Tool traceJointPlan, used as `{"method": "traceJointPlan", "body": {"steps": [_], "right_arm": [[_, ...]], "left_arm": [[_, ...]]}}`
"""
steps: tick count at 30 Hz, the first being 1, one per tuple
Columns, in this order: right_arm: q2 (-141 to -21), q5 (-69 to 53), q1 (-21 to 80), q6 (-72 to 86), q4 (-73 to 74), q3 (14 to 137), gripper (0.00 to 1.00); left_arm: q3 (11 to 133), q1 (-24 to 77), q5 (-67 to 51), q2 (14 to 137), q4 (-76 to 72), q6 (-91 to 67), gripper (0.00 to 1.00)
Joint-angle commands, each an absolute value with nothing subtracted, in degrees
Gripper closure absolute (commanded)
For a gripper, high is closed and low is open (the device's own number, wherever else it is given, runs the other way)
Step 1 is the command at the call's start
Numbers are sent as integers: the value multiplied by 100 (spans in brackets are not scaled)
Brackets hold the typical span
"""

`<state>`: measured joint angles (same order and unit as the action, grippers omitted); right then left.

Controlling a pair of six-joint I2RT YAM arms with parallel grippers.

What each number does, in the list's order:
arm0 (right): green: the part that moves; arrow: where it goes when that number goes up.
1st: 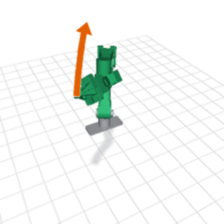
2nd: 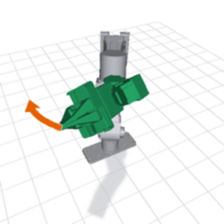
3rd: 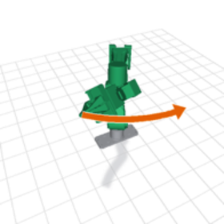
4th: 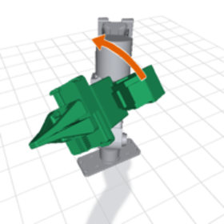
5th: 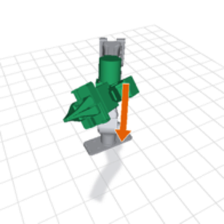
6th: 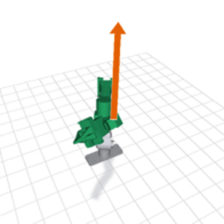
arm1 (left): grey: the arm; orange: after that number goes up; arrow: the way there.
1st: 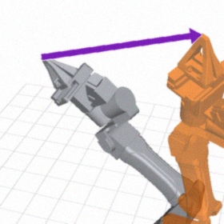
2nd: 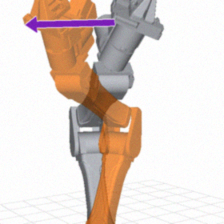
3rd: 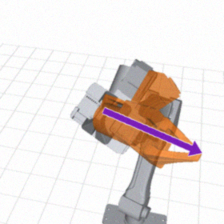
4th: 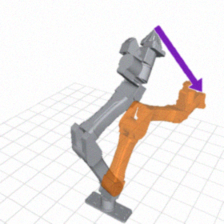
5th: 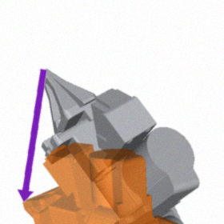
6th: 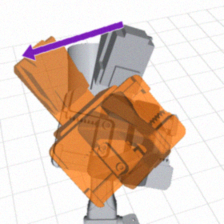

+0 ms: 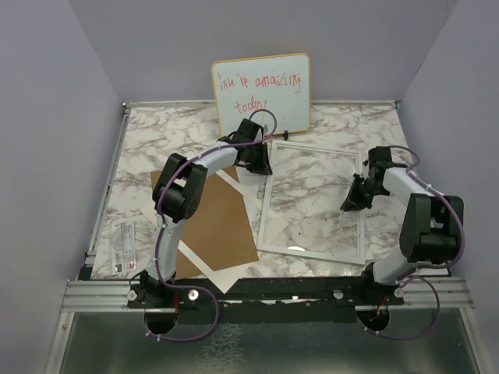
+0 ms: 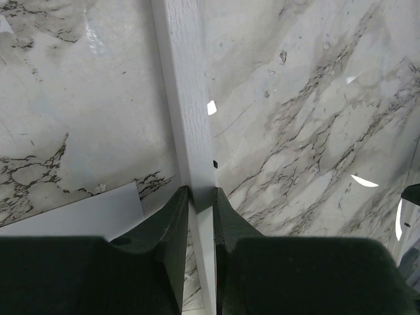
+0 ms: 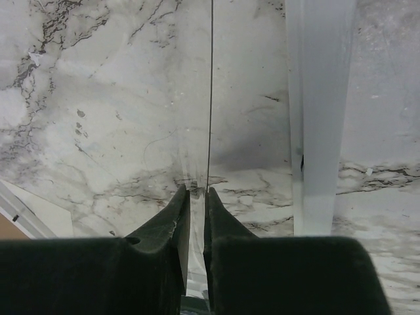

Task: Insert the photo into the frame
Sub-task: Place the photo frame item in the photo frame.

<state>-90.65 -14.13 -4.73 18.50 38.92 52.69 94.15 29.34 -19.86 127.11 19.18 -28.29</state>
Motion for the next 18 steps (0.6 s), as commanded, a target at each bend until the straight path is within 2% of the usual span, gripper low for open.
{"method": "traceJointPlan", "body": {"steps": [1, 10, 18], "right_arm": [[-9090, -1224, -461, 1632, 4245, 5414, 89], [-8834, -1994, -465, 1480, 4303, 5624, 96], [-8781, -2833, -458, 1617, 4433, 5784, 99]], "left_arm": [[9397, 2900, -1212, 13185, 2062, -2639, 89], [9514, 2900, -1028, 13235, 2049, -2415, 90], [9363, 2871, -274, 13219, 2050, -2051, 97]]}}
